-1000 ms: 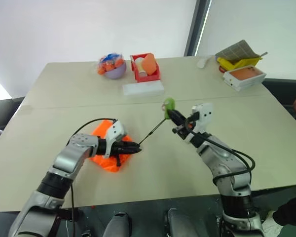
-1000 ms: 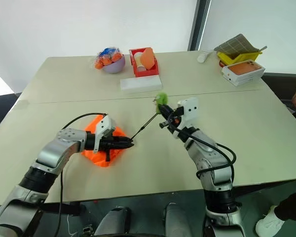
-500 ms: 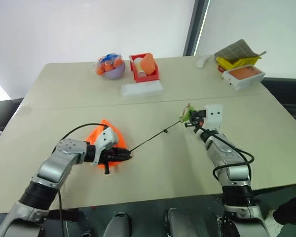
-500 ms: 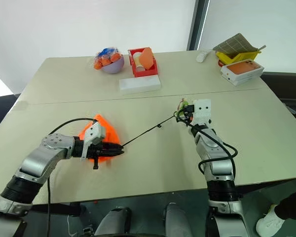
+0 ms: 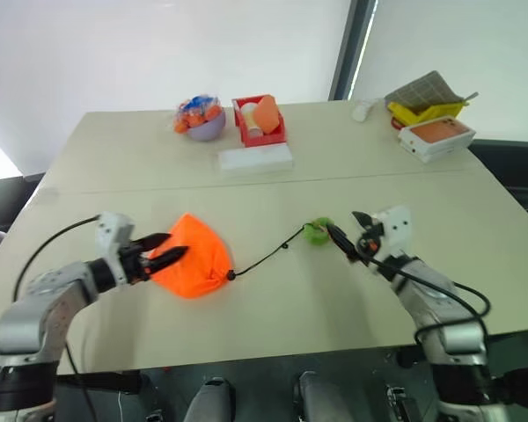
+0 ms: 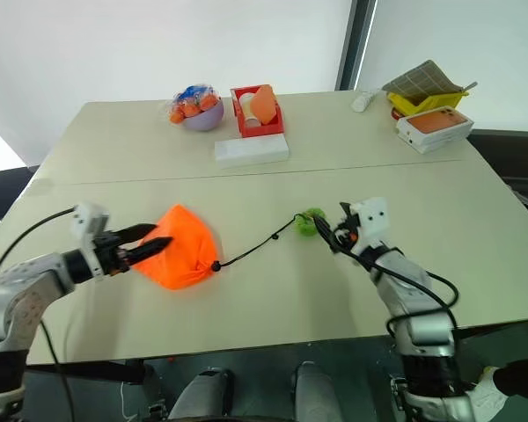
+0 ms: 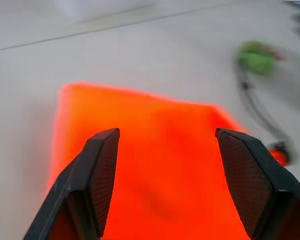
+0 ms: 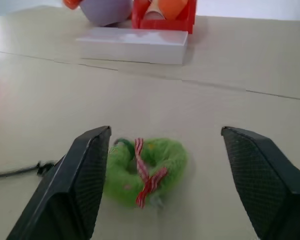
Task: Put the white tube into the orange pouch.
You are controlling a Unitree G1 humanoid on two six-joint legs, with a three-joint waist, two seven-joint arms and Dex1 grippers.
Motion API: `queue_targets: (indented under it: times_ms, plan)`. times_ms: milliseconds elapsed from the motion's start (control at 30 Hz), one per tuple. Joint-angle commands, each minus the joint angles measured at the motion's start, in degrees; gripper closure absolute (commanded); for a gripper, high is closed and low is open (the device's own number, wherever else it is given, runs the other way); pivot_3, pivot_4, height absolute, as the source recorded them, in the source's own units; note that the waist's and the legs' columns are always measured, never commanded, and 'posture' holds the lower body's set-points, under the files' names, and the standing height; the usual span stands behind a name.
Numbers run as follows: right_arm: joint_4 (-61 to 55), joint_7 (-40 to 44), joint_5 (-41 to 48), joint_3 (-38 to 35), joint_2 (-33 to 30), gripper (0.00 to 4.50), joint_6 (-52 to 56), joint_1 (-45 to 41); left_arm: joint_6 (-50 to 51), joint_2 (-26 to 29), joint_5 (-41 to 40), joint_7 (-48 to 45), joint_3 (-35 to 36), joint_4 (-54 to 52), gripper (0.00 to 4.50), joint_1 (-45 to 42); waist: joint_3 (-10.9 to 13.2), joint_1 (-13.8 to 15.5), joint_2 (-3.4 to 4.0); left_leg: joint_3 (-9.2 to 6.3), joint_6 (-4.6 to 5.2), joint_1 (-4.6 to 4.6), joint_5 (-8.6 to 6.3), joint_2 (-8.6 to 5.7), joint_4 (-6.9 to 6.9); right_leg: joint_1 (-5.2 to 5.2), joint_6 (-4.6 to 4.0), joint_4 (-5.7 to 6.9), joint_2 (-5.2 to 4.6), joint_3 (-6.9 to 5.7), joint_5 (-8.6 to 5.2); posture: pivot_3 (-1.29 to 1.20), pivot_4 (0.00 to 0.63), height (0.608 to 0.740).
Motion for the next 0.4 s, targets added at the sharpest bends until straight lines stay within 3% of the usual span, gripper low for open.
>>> queue_targets:
  times_ms: [33, 400]
  plan:
    - [-0.6, 6.5, 3.1, -3.0, -2.8, 0.87, -3.4, 2.9, -5.7, -0.3, 2.2, 3.3, 4.5, 1.0, 1.25, 2.6, 0.0, 0.4, -0.01, 0.01, 0.0, -0.01, 0.0, 0.0, 0.01, 0.0, 0.0, -0.02, -0.01, 0.0, 0.0, 0.0, 0.15, 0.74]
    - [2.4, 11.9, 4.7, -4.1, -4.8, 0.87, -3.7, 3.8, -13.0, -2.2, 5.2, 4.5, 4.0, 0.1, 1.25, 11.9, 0.0, 1.4, -0.03, 0.1, -0.04, -0.06, -0.02, 0.0, 0.06, 0.01, -0.07, -0.13, -0.13, 0.0, 0.02, 0.0, 0.15, 0.74]
